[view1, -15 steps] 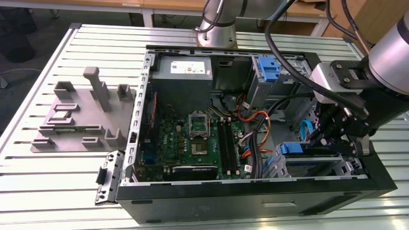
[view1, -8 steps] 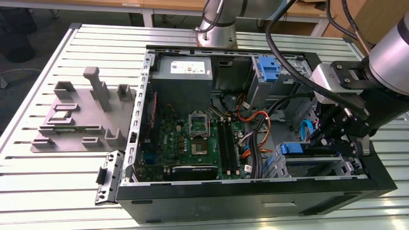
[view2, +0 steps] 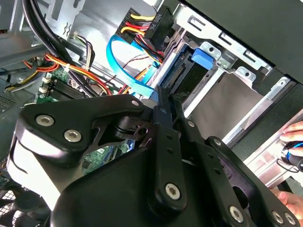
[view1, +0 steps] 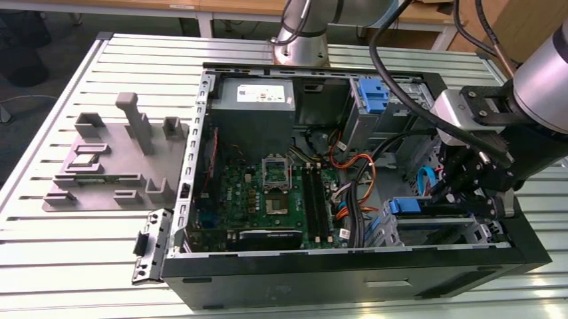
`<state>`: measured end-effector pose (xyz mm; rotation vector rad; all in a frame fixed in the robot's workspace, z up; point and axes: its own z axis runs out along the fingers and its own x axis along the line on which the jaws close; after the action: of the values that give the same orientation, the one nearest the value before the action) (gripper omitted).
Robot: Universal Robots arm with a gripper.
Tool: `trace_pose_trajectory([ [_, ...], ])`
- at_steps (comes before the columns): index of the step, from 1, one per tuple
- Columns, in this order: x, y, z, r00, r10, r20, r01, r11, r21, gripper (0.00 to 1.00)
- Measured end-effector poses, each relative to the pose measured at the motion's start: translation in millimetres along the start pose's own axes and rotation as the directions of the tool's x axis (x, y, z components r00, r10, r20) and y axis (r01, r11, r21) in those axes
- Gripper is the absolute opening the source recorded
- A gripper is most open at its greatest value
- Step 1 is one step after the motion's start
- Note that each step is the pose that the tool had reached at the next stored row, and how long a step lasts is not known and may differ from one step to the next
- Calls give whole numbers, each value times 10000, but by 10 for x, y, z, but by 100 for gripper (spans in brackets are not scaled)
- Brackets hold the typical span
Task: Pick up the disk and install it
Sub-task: 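Insert the first disk wire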
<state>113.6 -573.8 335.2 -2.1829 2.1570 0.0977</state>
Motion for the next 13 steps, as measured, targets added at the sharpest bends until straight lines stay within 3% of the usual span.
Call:
trace_pose_trajectory([
  [13, 4, 0, 37, 10000, 0, 1, 0, 10000, 0, 16],
])
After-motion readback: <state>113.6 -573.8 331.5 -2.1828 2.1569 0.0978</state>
